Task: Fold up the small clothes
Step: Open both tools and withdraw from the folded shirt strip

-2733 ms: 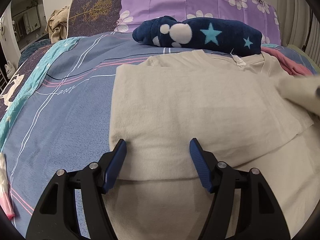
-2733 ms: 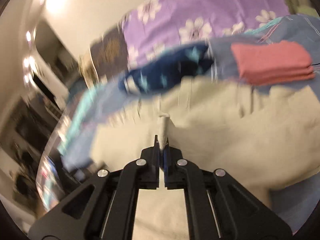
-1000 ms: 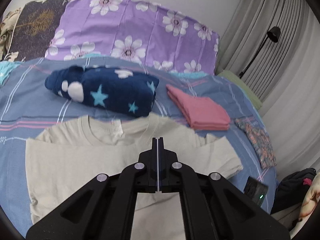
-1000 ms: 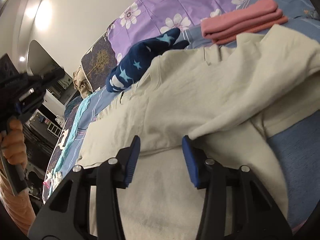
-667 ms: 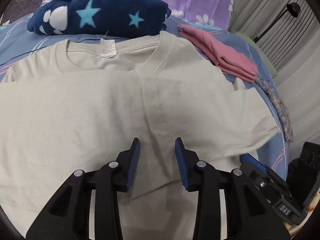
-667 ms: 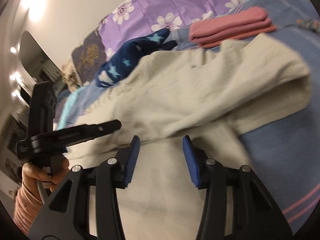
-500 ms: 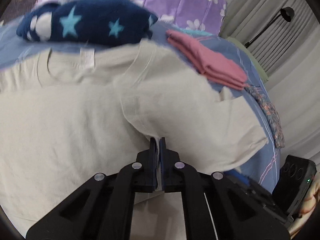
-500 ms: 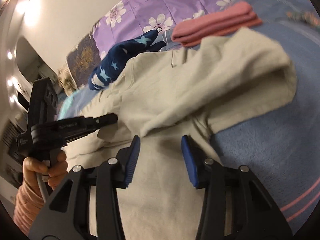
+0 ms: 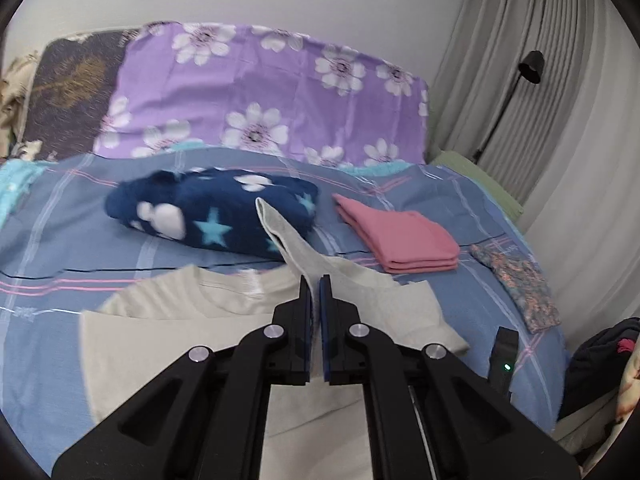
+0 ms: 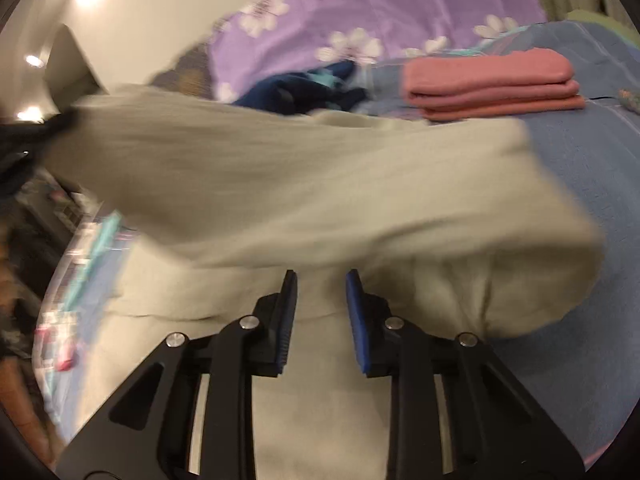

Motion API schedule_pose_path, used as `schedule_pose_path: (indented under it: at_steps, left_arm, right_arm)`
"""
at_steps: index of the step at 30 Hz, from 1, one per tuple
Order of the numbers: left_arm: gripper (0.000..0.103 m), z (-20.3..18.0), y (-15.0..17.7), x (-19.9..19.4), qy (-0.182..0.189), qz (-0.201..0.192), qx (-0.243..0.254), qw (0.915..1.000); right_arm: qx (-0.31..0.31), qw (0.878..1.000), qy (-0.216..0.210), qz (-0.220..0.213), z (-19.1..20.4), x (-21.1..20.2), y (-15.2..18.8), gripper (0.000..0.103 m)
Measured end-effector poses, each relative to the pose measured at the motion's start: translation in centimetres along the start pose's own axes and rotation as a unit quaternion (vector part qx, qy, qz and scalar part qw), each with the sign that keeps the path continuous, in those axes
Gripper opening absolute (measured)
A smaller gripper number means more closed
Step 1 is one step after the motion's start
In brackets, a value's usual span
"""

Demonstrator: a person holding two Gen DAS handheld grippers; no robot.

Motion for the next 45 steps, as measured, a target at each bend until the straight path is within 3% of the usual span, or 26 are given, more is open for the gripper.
schedule_pose_path:
  at_steps: [3, 7, 12, 18, 21, 24, 25, 26, 29, 33, 35, 38, 40, 41, 42, 43, 45]
  left_arm:
    - [0.003, 3.4, -0.1, -2.1, -0.044, -0.005, -0.008, 0.999]
    - [0.003, 7.8, 0.2, -4.5, -0.086, -0.01, -0.035, 0.9956]
    - [0.003, 11.3, 2.0, -5.9, -0.112, -0.004, -0.047, 0.9926]
    - [0.004, 16.7, 6.2, -5.2, -0.14, 0.019, -0.089, 0.9859]
    - [0.005, 19.0, 9.7, -2.9, -0.146, 0.054, -0.11, 0.9817]
    - [0.01, 21.8, 13.6, -1.1, -0.194, 0.097, -0.117, 0.9692]
    - [0.018, 22.3, 14.3, -1.1, -0.201, 0.096, -0.12, 0.9675]
    - [0.024, 22.4, 14.3, -1.4, -0.204, 0.084, -0.123, 0.9676]
    - [0.028, 21.8, 13.9, -2.6, -0.206, 0.067, -0.115, 0.9695]
    - [0.039, 20.0, 12.9, -4.0, -0.237, 0.049, -0.05, 0.9689]
    - [0.04, 18.6, 12.6, -4.0, -0.225, 0.043, -0.028, 0.9731]
    - [0.055, 16.4, 12.6, -2.5, -0.207, 0.047, 0.002, 0.9772]
    - [0.057, 15.9, 14.2, -0.7, -0.236, 0.082, 0.039, 0.9676]
    - [0.059, 16.2, 15.4, 0.3, -0.258, 0.107, 0.057, 0.9585]
    - [0.06, 16.3, 16.0, 0.9, -0.267, 0.112, 0.067, 0.9548]
    - [0.061, 16.3, 15.9, 0.7, -0.274, 0.104, 0.071, 0.9535]
    - [0.067, 16.6, 15.6, 0.0, -0.268, 0.098, 0.053, 0.9568]
  right_arm:
    - [0.046, 0.999, -0.026, 0.003, -1.4, 0.1, 0.0, 0.002]
    - [0.028, 1.0, -0.005, -0.001, -1.0, 0.1, 0.1, 0.002]
    - [0.02, 1.0, 0.005, -0.003, -0.8, 0.3, 0.1, 0.002]
    - [0.013, 1.0, 0.013, -0.005, -0.6, 0.3, 0.3, 0.002]
    - [0.01, 1.0, 0.016, -0.005, -0.6, 0.2, 0.4, 0.002]
    - [0.011, 1.0, 0.016, -0.005, -0.5, 0.2, 0.4, 0.002]
    - [0.012, 1.0, 0.015, -0.003, -0.5, 0.2, 0.4, 0.002]
    - [0.01, 1.0, 0.016, -0.001, -0.5, 0.0, 0.5, 0.002]
    - [-0.015, 1.0, 0.016, 0.015, -0.5, -1.1, 1.6, 0.007]
    - [-0.022, 0.999, 0.014, 0.024, -1.4, -3.8, 3.1, 0.016]
    - [-0.011, 1.0, 0.007, 0.013, -1.9, -5.2, 2.8, 0.027]
    - [0.0, 1.0, -0.001, -0.027, -2.4, -6.8, 1.0, 0.028]
    - [0.01, 0.999, 0.001, -0.03, -2.9, -6.4, 0.5, 0.03]
    - [0.013, 1.0, 0.019, -0.016, -3.5, -5.5, 0.8, 0.031]
    - [0.012, 0.999, 0.038, 0.001, -4.3, -4.5, 1.3, 0.031]
    - [0.009, 0.998, 0.051, 0.019, -4.8, -3.6, 2.1, 0.031]
    - [0.008, 0.999, 0.035, 0.006, -5.1, -3.6, 2.7, 0.03]
Point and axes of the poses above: each gripper's, at about its wrist camera, not at the fingertips, and x roughly the way its jaws point, z to its left, y to its underside, the point moved 9 cm from there along x, roughly the way its jaws point, and after that the axes turned 7 degrees about y, right-handed, at the moved point
